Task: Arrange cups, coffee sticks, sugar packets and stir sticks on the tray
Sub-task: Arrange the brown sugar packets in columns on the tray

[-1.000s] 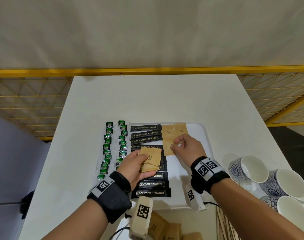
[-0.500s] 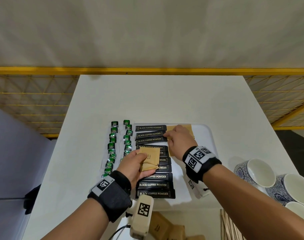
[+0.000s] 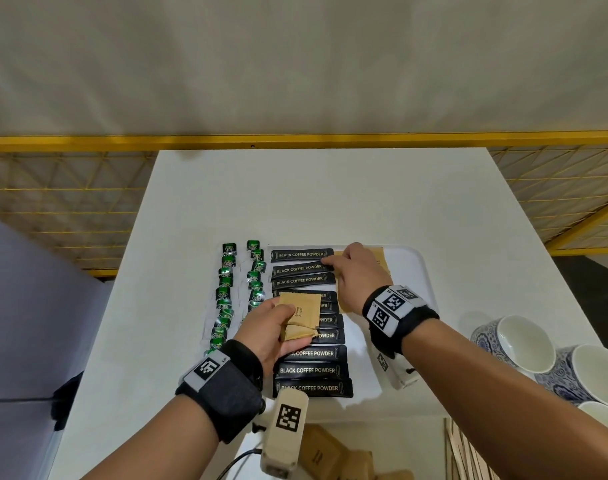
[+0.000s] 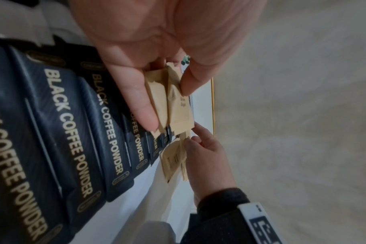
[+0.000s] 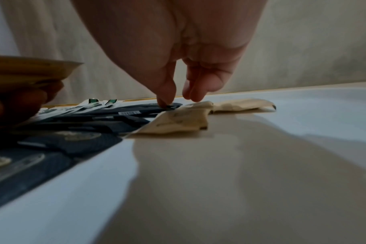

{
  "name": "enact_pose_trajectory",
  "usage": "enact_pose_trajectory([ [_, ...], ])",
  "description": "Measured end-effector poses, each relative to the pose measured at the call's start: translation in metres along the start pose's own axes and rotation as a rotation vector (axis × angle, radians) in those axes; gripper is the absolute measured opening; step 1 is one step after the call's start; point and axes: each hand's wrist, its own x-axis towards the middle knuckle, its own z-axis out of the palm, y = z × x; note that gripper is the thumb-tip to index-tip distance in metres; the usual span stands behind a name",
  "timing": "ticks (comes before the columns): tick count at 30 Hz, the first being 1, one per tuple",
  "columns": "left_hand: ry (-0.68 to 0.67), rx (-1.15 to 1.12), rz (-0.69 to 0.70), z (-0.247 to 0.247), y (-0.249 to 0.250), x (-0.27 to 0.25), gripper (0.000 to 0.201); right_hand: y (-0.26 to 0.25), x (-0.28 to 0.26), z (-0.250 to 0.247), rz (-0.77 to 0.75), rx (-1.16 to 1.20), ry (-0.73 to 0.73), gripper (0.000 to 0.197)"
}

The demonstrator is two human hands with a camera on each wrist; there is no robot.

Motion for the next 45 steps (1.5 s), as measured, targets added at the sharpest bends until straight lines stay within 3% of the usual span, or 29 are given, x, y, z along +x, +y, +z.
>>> enact_pose_trajectory([
  [9, 0.0, -0.01, -0.003, 0.0, 0.001, 0.001, 0.013, 0.002, 0.005, 0.004, -0.043, 0.038, 0.118, 0.045],
  [16, 0.003, -0.005, -0.009, -0.007, 0.001, 0.003, 0.024, -0.003, 0.019, 0.003, -0.058, -0.106, 0.022, 0.06],
  [30, -0.004, -0.018, 0.019, -0.002, 0.0, 0.004, 0.016, -0.004, 0.008, 0.001, -0.062, 0.01, 0.084, 0.045],
  [34, -0.029, -0.03, 0.063, 0.004, -0.001, 0.004, 0.018, -0.008, -0.013, -0.009, -0.048, 0.304, 0.155, 0.03],
  [38, -0.038, -0.004, 0.077, 0.014, -0.003, 0.002, 0.015, -0.006, -0.04, -0.008, 0.106, 0.799, -0.051, 0.023],
  [42, -0.046, 0.006, 0.08, 0.023, -0.007, -0.001, 0.011, 0.001, -0.059, -0.009, 0.174, 0.928, -0.187, 0.011],
  [45, -0.066, 0.042, 0.058, 0.028, -0.009, -0.004, 0.01, 0.005, -0.066, -0.012, 0.292, 1.121, -0.163, 0.009],
])
